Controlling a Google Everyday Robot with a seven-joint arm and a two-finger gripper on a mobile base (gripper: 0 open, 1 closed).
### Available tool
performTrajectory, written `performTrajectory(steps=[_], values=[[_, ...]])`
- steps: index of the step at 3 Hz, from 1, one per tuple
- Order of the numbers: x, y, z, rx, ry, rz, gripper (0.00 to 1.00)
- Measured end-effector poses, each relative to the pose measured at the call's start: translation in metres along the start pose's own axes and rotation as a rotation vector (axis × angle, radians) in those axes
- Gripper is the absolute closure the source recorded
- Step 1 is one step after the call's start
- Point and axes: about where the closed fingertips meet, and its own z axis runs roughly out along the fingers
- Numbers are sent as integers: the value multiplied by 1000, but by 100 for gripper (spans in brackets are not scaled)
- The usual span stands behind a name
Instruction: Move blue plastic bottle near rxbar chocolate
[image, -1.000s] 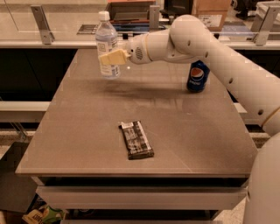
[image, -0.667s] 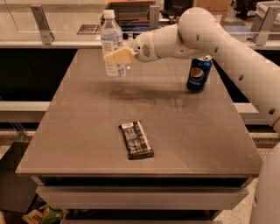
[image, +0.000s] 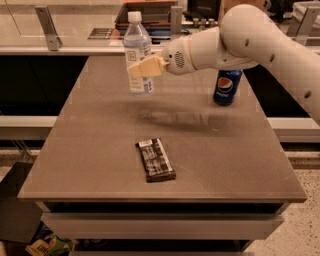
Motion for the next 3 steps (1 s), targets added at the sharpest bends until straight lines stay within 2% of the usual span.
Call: performTrajectory(steps=[1,2,3], values=[[19,25,-19,-18,0,29,100],[19,25,-19,-18,-1,29,100],[19,34,-26,-14,-30,38,100]])
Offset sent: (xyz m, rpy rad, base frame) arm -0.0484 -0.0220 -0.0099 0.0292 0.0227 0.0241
